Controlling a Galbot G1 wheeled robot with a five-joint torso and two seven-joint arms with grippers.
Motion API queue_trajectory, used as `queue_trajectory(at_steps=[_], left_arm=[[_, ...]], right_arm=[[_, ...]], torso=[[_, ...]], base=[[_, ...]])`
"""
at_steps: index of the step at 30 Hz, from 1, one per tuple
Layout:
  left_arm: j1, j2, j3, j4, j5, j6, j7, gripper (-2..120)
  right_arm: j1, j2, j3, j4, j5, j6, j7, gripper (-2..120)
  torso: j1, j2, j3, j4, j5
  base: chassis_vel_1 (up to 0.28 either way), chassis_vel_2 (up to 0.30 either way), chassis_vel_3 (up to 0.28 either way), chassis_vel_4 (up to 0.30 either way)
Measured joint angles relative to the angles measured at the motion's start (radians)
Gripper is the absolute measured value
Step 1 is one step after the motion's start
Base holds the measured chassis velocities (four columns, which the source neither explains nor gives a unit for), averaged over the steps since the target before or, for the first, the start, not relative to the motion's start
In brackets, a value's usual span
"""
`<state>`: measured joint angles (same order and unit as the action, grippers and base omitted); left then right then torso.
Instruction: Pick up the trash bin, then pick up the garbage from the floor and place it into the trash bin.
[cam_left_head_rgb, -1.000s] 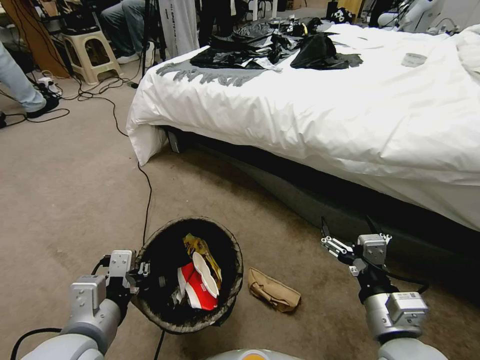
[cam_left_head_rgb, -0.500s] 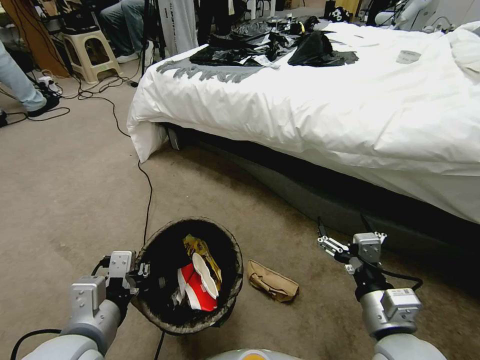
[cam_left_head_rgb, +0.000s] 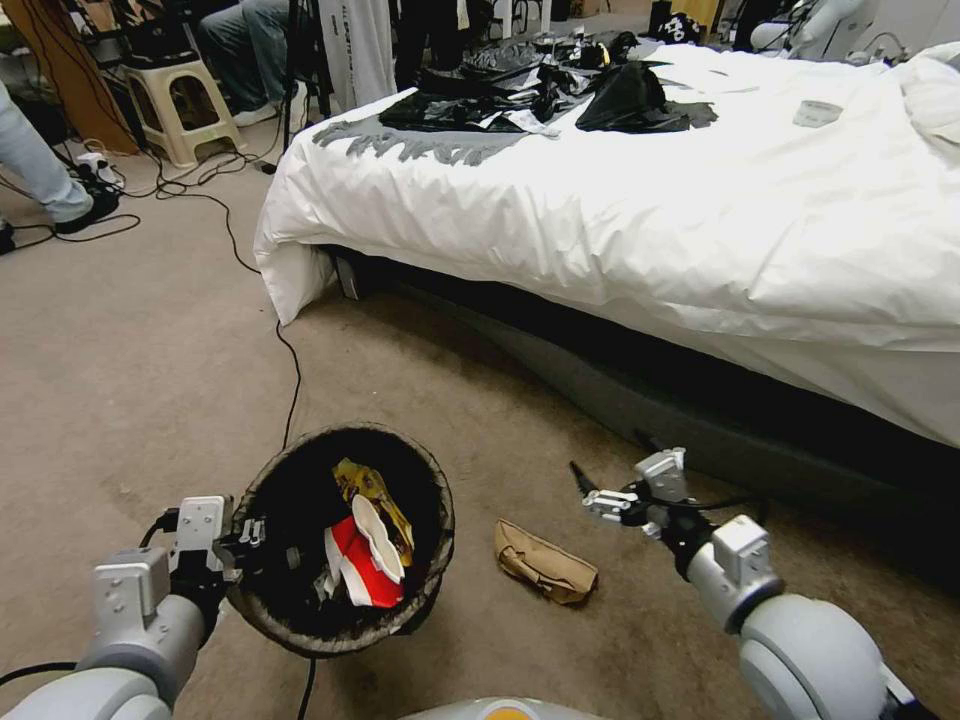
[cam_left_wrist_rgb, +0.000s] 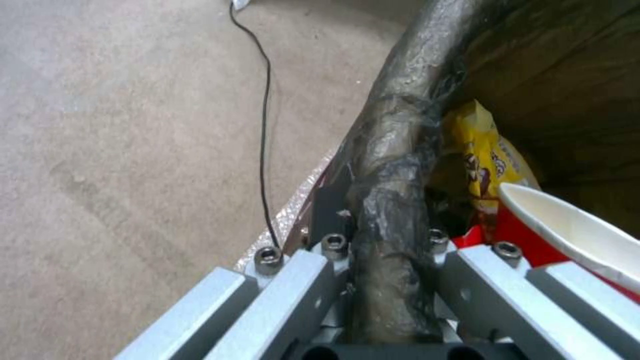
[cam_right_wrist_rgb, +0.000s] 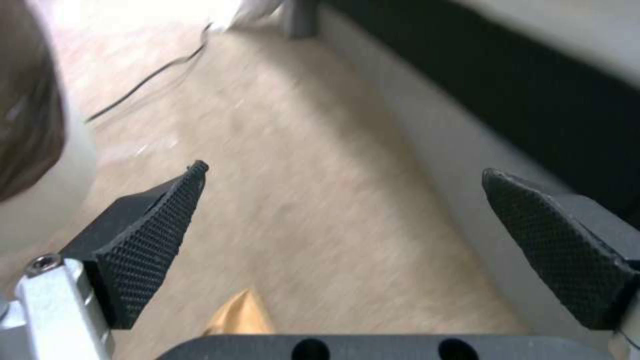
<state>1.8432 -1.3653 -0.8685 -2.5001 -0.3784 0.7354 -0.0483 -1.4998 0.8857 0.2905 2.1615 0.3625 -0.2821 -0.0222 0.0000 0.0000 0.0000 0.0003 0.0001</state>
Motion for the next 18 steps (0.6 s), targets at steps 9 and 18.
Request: queue_trajectory(at_steps=[9,18], left_arm=[[0.001,0.002,0.012,0.0,-0.01,0.0,0.0,1],[-0.006,-0.008,0.025,0.0,-0.007,0.0,-0.003,1]], right_arm=[[0.067,-0.091,-0.07,-0.099,0.15,-0.097,-0.085,100],[0.122,-0.071,-0.144,-0.21,0.145,-0.155,-0.131,100]], torso=[[0.0,0.0,0.0,-0.0002,-0.0001],[0.0,0.0,0.0,-0.0004,-0.0001]], base=[[0.0,0.0,0.0,0.0],[0.0,0.0,0.0,0.0]])
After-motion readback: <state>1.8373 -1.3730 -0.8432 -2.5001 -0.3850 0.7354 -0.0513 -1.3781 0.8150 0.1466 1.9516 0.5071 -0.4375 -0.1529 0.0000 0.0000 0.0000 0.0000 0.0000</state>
